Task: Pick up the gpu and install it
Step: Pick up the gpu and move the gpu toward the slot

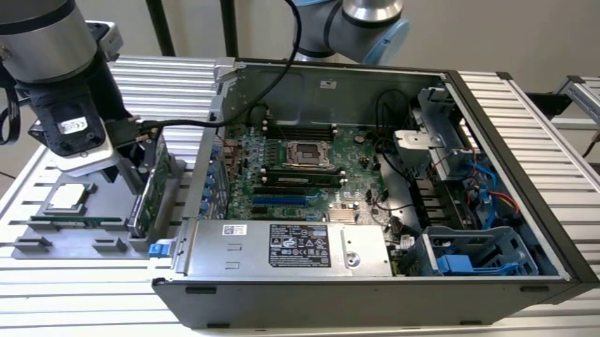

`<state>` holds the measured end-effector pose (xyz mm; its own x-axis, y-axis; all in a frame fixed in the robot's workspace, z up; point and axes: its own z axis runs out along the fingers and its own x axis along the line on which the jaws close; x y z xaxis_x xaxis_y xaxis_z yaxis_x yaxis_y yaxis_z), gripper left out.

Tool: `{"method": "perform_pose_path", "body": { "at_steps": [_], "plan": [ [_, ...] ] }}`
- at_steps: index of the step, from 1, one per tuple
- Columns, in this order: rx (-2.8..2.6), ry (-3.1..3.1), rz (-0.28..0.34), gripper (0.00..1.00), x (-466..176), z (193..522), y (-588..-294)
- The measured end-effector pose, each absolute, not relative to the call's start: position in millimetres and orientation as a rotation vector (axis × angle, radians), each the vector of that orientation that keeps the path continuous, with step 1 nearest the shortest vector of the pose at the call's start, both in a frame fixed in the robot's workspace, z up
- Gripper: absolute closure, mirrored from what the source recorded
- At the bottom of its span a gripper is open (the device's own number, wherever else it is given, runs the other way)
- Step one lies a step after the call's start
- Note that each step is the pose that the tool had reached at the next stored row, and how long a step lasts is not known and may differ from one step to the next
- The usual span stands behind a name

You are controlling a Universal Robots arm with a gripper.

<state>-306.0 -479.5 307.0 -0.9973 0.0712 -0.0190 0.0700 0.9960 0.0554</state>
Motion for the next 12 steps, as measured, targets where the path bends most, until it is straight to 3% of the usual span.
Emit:
{"method": "perform_pose_path", "body": {
  "at_steps": [12],
  "plan": [
    [0.110,3.117,0.085,0.00,-306.0,298.5,-479.5]
  ]
}}
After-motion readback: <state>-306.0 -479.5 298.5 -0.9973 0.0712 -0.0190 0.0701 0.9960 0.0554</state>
